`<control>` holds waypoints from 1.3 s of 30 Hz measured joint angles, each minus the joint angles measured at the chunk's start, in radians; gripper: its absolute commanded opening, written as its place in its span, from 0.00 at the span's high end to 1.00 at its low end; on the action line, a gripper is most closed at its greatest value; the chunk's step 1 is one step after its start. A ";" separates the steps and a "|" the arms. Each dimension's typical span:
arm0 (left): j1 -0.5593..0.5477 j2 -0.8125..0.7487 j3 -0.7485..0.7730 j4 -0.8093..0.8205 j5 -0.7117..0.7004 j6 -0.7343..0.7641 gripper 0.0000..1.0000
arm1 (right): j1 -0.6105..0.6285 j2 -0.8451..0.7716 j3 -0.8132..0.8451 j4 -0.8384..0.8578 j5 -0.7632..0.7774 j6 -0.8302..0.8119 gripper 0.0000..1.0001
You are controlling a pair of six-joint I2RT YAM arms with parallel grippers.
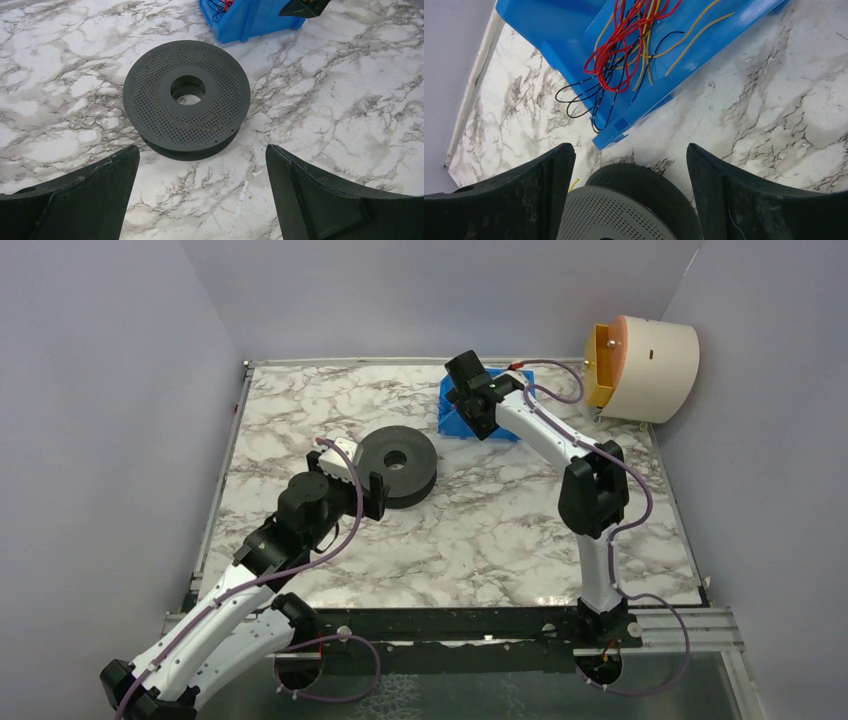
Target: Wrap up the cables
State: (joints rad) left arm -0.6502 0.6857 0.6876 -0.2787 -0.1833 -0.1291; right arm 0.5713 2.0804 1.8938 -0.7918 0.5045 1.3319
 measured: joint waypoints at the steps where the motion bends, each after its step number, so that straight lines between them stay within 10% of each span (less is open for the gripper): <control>1: 0.000 -0.002 0.000 0.000 0.000 0.000 0.01 | -0.005 0.010 0.013 -0.005 0.000 0.013 0.14; 15: 0.000 -0.016 0.000 0.000 0.000 0.000 0.01 | -0.092 0.071 0.024 -0.019 -0.038 0.099 0.27; 39: 0.000 -0.012 0.000 0.000 -0.005 0.000 0.01 | -0.135 -0.020 -0.153 0.053 -0.054 0.005 0.96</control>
State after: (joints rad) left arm -0.6502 0.6735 0.6876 -0.2790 -0.1879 -0.1291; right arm 0.4358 2.0602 1.7409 -0.7391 0.4503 1.3365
